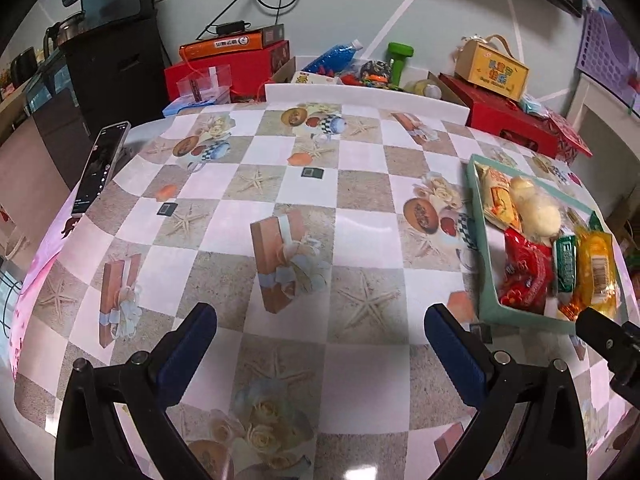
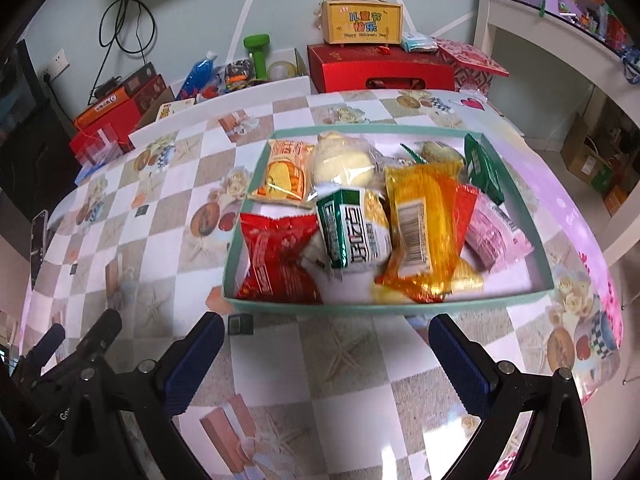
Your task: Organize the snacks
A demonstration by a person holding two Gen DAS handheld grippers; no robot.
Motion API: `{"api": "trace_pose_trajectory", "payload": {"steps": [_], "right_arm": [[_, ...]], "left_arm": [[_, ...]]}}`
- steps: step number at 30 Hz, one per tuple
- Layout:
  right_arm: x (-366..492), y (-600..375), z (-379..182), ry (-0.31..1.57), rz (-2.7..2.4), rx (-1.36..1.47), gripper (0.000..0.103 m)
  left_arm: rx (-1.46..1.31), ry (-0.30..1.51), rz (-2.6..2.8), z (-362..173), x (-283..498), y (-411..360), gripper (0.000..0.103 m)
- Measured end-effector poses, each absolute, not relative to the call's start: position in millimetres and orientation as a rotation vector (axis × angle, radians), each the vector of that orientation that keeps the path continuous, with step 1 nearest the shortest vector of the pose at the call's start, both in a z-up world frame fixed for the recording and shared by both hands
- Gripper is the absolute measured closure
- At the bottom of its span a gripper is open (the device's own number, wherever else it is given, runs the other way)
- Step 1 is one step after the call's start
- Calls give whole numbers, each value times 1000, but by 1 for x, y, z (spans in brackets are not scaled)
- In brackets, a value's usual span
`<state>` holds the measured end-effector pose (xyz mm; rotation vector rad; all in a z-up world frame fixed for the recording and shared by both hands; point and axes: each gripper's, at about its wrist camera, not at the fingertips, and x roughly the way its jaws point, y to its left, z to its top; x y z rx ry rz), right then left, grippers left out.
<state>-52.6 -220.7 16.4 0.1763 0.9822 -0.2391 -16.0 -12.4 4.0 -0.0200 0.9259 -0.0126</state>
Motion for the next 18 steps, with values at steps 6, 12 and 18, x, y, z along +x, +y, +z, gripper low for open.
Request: {"api": "trace_pose_trajectory", "payload": {"steps": [6, 12, 18], "right_arm": [[-58, -223, 13, 992, -243, 183, 0], [-58, -224, 10, 999, -239, 186, 0], [-56, -224, 6, 1007, -237, 186, 0]], "left_arm": [[-38, 963, -29, 0, -18, -13, 0], [-47, 990, -18, -6, -16, -10, 0], [-39, 1003, -21, -8, -14, -10, 0]]}}
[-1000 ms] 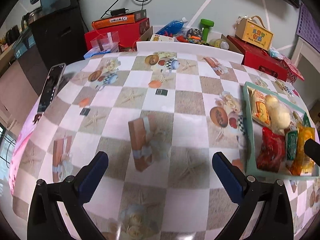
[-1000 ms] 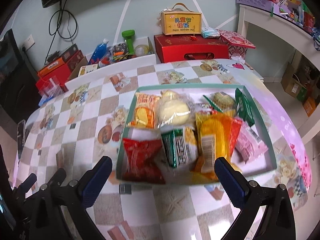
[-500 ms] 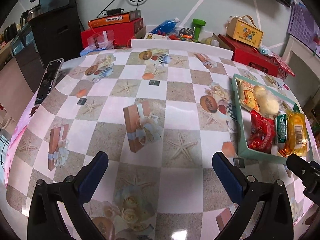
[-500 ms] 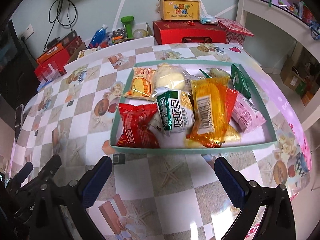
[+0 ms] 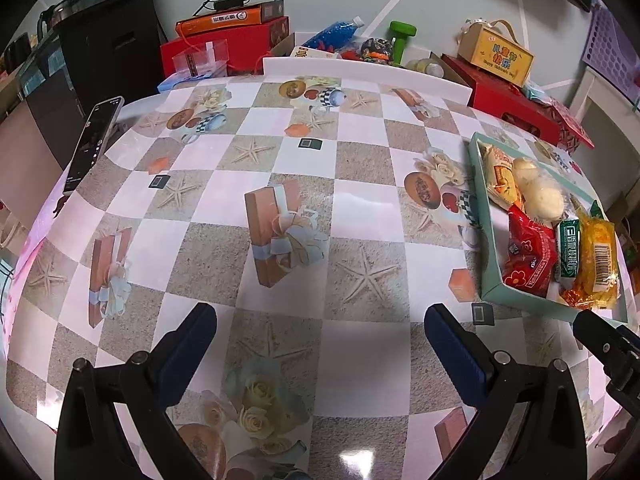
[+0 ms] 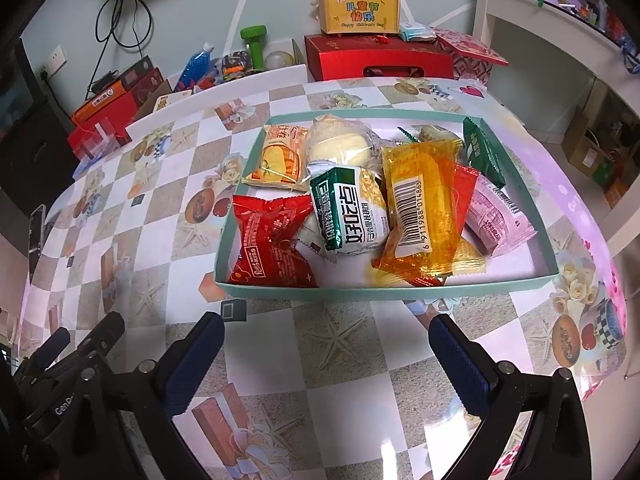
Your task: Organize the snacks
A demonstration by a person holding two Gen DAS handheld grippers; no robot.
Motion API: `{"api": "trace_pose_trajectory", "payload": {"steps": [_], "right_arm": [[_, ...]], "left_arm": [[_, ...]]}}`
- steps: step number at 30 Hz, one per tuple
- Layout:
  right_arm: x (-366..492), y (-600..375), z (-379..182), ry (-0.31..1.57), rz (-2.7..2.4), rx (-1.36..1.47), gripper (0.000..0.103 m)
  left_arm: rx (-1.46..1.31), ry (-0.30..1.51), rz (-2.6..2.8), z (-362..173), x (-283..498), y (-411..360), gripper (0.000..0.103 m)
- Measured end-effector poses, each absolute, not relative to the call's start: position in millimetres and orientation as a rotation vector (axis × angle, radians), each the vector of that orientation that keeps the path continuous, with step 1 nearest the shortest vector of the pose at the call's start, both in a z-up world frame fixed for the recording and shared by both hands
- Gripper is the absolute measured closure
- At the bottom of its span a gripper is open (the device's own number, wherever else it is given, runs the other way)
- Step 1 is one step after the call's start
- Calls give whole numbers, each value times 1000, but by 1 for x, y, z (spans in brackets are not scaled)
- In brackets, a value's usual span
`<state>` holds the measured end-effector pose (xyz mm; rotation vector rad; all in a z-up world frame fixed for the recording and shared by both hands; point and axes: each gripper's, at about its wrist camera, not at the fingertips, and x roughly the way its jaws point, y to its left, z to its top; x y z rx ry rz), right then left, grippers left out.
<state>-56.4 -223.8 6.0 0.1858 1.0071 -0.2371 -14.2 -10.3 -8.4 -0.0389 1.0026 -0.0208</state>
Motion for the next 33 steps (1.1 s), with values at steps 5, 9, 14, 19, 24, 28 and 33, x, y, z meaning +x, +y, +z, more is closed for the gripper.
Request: {"api": "trace_pose_trajectory", "payload": {"steps": [5, 9, 14, 19, 24, 28, 33], "right_arm": [[-56, -225, 4, 1012, -239, 188, 0], [-55, -226, 1, 1019, -239, 188, 0], [-55, -226, 0, 1023, -238, 188, 0], [-55, -226, -1, 1025, -237, 188, 0], [-54, -225, -1, 1026, -237, 186, 0], [-54, -226, -2, 1027, -237, 186, 0], [-55, -225, -2, 1029, -237, 183, 0]], "left_arm": [[-38, 1009, -19, -10, -13, -10, 0], [-39, 1013, -19, -10, -12, -8, 0], [-36, 1027, -15, -12, -10, -6, 0], [-28, 1030, -15, -13, -10, -4, 0], [-26, 1037, -26, -13, -9, -6, 0], [-31, 1035, -27, -13, -10, -6, 0], [-34, 1030, -19, -12, -10, -4, 0]]}}
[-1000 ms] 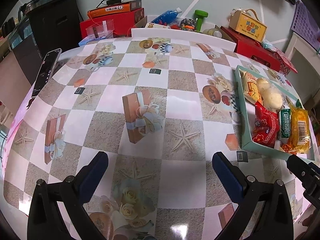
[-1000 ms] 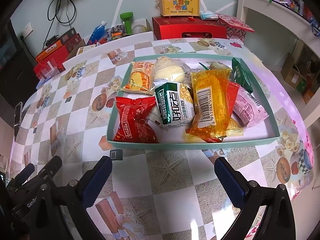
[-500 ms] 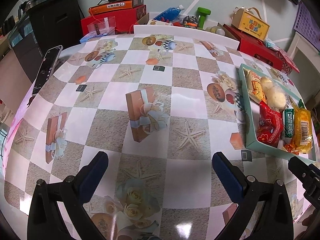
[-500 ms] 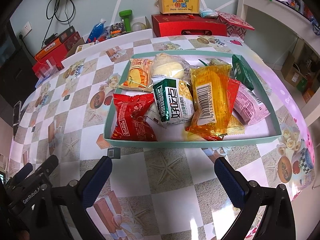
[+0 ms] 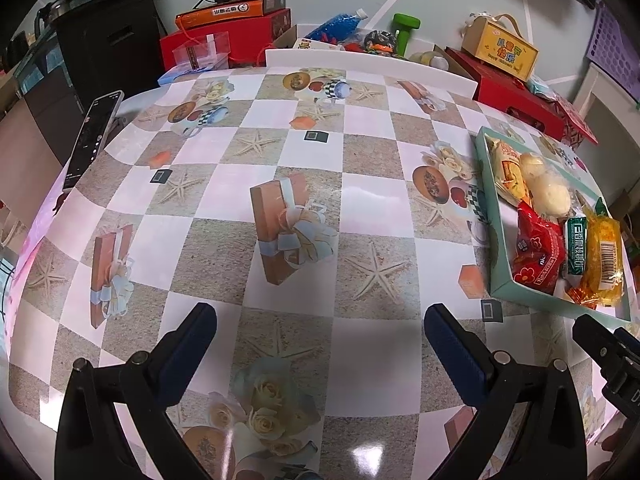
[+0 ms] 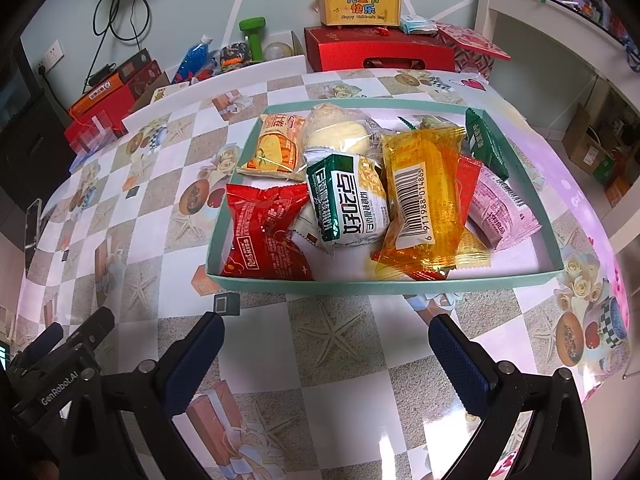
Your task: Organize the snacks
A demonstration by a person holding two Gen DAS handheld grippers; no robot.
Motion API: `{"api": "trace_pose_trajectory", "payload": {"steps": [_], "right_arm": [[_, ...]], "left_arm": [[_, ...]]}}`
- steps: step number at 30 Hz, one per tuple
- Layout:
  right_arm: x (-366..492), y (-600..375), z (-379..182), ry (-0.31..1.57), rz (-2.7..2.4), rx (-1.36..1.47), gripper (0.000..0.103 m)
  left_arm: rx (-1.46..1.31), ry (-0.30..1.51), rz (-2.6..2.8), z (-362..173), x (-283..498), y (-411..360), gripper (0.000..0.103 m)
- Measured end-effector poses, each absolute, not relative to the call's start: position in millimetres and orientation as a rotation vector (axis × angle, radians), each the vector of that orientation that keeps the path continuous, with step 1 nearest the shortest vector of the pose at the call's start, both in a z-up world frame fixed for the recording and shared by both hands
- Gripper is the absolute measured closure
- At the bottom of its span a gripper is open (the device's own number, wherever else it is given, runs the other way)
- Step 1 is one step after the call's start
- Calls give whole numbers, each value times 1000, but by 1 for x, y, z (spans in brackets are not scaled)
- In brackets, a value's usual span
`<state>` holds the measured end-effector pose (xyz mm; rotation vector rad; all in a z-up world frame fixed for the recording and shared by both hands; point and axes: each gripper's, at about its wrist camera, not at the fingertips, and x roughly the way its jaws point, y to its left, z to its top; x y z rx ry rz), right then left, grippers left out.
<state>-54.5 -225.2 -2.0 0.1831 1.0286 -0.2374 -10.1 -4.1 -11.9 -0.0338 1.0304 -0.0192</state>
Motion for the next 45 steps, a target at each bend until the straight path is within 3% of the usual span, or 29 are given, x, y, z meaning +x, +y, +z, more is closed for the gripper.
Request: {"api": "trace_pose_trajectory", "payload": {"steps": [45], "right_arm": [[-51, -221, -9, 1043, -235, 166, 0]], "left_arm": [[-33, 1037, -23, -14, -8, -3, 0]]}}
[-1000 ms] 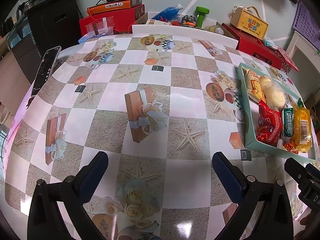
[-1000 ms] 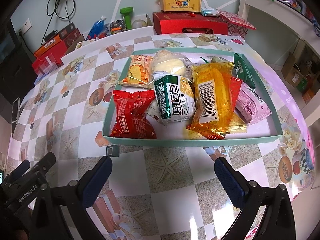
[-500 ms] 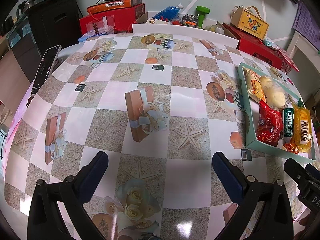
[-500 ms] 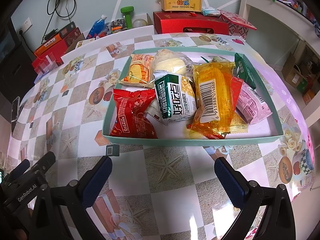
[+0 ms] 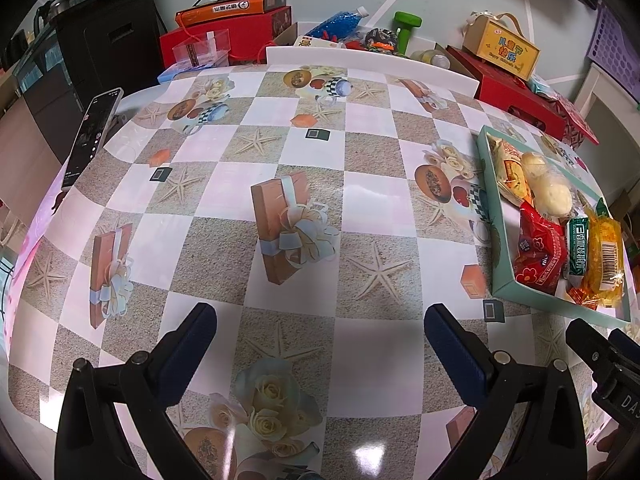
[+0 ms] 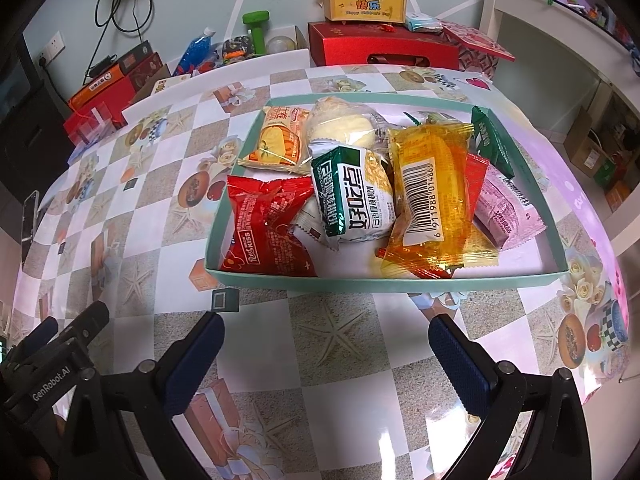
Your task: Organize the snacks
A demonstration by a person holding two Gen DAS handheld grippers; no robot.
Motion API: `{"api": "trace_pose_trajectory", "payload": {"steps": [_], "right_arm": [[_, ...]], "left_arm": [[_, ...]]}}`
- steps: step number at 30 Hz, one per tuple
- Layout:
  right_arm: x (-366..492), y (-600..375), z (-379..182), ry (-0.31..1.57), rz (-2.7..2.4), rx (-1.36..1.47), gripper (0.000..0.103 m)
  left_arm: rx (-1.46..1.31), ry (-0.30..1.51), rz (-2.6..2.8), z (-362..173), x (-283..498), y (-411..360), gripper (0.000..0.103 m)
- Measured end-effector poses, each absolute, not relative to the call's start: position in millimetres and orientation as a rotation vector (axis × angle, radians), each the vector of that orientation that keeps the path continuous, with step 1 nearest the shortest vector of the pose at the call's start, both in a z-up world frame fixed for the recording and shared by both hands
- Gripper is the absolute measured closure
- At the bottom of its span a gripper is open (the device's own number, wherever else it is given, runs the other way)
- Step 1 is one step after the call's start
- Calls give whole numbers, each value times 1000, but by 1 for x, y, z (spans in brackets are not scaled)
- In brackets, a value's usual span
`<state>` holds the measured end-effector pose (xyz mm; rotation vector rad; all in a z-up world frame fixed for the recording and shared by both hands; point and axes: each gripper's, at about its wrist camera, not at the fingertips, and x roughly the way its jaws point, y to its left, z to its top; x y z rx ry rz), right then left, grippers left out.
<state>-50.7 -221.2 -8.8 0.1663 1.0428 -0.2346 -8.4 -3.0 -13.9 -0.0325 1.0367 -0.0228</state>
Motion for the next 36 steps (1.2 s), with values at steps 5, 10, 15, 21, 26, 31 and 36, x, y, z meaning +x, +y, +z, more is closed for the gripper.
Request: {"api": "trace_pose_trajectory", "payload": {"steps": [5, 10, 15, 21, 26, 31, 36], "right_arm": [[-51, -221, -9, 1043, -234, 166, 0], [-50, -221, -10, 1045, -233, 164, 0], [-50, -221, -10, 1044, -233, 164, 0], [-50, -220, -10, 1045, -233, 163, 0], [-50, -220, -11, 1045, -234, 163, 0], [-49, -220, -11, 1046, -233, 162, 0], [-49, -219, -12, 1046, -233, 162, 0]], "left_arm": [[-33, 1037, -23, -14, -8, -3, 0], [-32, 1037, -23, -14, -8, -2, 0], [-32, 1037, -23, -14, -8, -2, 0], [-35, 1038, -24, -14, -8, -2, 0], [-36, 1035, -16, -14, -9, 2, 0], [-26, 1036, -9, -15, -8, 0, 0], [-32, 1011, -12, -12, -9, 0, 0]]}}
